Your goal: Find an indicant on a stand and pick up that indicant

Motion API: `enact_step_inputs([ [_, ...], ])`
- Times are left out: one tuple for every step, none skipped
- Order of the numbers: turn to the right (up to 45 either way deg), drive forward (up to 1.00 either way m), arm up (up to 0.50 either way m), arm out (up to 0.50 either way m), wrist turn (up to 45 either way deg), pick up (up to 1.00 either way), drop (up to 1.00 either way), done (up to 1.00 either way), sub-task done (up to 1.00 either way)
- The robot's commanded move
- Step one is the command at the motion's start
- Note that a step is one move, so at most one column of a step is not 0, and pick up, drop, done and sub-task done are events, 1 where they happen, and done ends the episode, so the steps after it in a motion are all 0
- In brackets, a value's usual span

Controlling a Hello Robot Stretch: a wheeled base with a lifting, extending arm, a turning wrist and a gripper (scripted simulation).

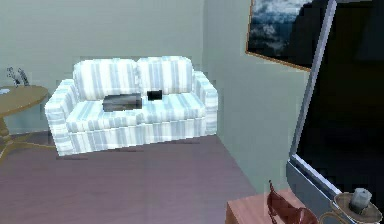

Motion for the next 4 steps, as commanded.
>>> enact_step_inputs([
  [0.0, 0.00, 0.00, 0.00, 45.0, 0.00, 0.00, 0.00, 0.00],
  [0.0, 0.00, 0.00, 0.00, 45.0, 0.00, 0.00, 0.00, 0.00],
  [0.0, 0.00, 0.00, 0.00, 33.0, 0.00, 0.00, 0.00, 0.00],
  [0.0, 0.00, -0.30, 0.00, 0.0, 0.00, 0.00, 0.00, 0.00],
])
